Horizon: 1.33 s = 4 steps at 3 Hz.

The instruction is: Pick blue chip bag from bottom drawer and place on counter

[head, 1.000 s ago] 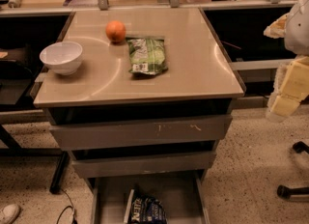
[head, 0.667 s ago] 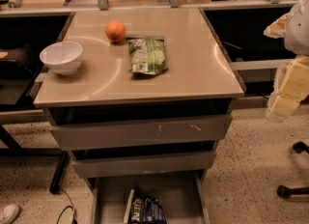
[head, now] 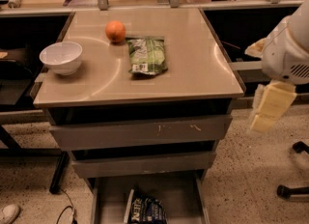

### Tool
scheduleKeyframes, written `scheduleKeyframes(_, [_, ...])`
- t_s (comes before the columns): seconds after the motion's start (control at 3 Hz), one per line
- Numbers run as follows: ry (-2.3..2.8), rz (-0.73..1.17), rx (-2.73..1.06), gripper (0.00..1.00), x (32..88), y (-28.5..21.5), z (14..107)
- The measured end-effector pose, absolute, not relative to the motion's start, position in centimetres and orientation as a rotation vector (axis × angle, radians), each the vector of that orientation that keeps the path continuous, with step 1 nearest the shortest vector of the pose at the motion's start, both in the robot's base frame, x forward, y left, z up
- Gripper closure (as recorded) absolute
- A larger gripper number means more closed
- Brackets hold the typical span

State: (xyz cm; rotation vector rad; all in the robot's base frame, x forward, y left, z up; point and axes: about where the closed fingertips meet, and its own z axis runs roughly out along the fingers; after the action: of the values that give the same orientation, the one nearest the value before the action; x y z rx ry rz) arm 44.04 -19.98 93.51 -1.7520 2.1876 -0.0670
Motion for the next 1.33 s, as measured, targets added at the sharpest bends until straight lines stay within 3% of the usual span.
scheduleKeyframes(0.67, [2.203,0.003,-1.787,0.00,43.7,-18.8,88.9])
scheduleKeyframes(1.33, [2.236,0.263,-1.771,0.00,38.2,-13.0,81.2])
